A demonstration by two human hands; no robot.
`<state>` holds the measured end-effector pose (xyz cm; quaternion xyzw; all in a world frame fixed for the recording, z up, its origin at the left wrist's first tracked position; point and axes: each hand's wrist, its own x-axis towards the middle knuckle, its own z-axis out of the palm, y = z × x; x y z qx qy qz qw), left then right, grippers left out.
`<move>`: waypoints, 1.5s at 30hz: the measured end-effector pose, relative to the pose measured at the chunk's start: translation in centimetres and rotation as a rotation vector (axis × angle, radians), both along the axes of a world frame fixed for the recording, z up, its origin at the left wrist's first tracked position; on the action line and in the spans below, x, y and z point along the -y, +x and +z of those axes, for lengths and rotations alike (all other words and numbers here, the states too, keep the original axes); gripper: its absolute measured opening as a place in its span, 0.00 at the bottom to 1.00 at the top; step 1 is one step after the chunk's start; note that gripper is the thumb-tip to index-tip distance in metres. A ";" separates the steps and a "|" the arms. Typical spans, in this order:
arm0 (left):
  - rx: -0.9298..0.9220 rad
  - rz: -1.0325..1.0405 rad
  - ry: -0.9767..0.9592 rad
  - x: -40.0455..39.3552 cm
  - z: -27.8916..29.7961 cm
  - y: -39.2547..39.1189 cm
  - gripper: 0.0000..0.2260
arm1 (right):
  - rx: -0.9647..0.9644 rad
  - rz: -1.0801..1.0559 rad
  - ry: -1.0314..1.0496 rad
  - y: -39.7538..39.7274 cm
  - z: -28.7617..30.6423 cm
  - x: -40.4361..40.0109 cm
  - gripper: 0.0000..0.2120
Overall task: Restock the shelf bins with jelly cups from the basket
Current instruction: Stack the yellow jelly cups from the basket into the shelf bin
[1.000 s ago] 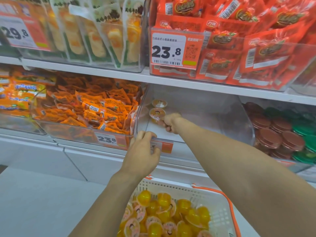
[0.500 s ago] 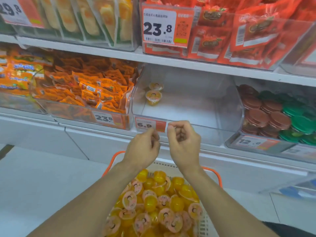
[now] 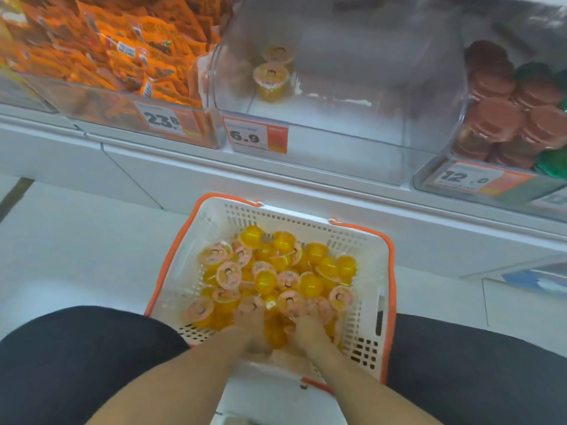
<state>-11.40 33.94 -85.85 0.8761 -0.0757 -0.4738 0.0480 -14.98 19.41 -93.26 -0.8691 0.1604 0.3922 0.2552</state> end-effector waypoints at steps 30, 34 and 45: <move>0.063 0.506 -0.015 -0.6 -5.5 2.6 0.40 | -0.090 -0.845 0.450 6.0 6.2 3.1 0.03; 0.054 0.494 -0.047 -1.1 -5.4 2.7 0.41 | -0.145 -0.921 0.592 6.3 7.0 3.3 0.06; -0.076 0.551 -0.337 0.1 -2.3 3.6 0.17 | 0.066 -0.895 0.551 6.7 5.0 3.4 0.02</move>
